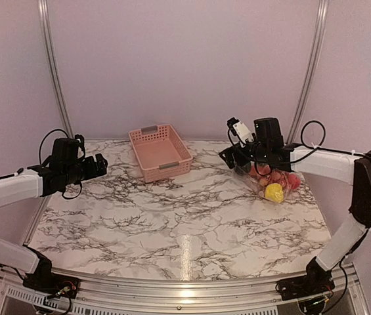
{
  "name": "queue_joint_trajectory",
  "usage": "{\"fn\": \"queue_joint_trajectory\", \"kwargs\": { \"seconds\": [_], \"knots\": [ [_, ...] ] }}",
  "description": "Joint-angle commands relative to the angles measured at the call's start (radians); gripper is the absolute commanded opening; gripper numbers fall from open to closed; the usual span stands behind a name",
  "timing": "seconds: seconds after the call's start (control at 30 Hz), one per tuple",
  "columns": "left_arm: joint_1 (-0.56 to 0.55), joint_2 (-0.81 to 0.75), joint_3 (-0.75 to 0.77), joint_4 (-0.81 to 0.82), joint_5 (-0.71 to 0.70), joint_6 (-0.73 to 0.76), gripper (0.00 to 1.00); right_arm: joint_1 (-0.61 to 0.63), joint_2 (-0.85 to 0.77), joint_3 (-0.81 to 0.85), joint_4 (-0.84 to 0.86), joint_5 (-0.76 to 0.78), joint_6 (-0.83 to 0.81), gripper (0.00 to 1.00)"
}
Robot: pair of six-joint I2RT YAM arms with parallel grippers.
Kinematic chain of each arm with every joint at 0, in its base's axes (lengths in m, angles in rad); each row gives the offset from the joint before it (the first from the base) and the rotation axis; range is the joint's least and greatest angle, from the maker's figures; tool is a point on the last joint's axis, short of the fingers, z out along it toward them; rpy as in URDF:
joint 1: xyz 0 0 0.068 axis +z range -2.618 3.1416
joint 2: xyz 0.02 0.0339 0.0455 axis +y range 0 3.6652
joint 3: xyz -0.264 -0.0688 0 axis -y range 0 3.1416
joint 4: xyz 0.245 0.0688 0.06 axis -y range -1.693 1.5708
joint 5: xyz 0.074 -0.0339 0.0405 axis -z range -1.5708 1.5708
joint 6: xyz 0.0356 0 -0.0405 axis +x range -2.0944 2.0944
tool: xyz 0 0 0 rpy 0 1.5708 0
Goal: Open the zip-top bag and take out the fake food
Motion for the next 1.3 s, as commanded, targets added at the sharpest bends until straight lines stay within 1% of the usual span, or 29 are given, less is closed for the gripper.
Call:
{"fn": "queue_joint_trajectory", "kwargs": {
  "seconds": [0.0, 0.23, 0.6, 0.7, 0.8, 0.87, 0.9, 0.93, 1.1, 1.27],
  "knots": [
    [-0.005, -0.008, -0.016, 0.032, 0.032, 0.016, 0.99, 0.029, 0.069, 0.111, -0.095, 0.138, -0.084, 0.99],
    [-0.005, -0.008, -0.024, 0.038, 0.050, 0.005, 0.99, 0.037, 0.204, 0.235, -0.158, 0.218, -0.128, 0.98],
    [-0.006, -0.008, -0.036, 0.050, 0.081, 0.014, 0.99, 0.038, 0.405, 0.362, -0.222, 0.345, -0.170, 0.94],
    [-0.006, -0.004, -0.040, 0.054, 0.078, 0.012, 0.99, 0.037, 0.445, 0.382, -0.246, 0.415, -0.181, 0.92],
    [-0.006, 0.001, -0.042, 0.057, 0.072, 0.013, 0.99, 0.038, 0.468, 0.381, -0.264, 0.477, -0.196, 0.88],
    [-0.007, 0.003, -0.042, 0.058, 0.068, 0.015, 0.99, 0.038, 0.468, 0.371, -0.269, 0.501, -0.201, 0.81],
    [-0.006, 0.003, -0.041, 0.059, 0.066, 0.015, 0.99, 0.038, 0.463, 0.364, -0.269, 0.502, -0.203, 0.75],
    [-0.007, 0.003, -0.042, 0.063, 0.066, 0.017, 0.99, 0.038, 0.457, 0.357, -0.267, 0.502, -0.203, 0.66],
    [-0.006, -0.016, -0.068, 0.110, 0.074, 0.018, 0.99, 0.040, 0.409, 0.331, -0.266, 0.474, -0.203, 0.35],
    [-0.006, -0.043, -0.088, 0.138, 0.077, 0.023, 0.99, 0.043, 0.339, 0.326, -0.288, 0.398, -0.203, 0.15]
  ]
}}
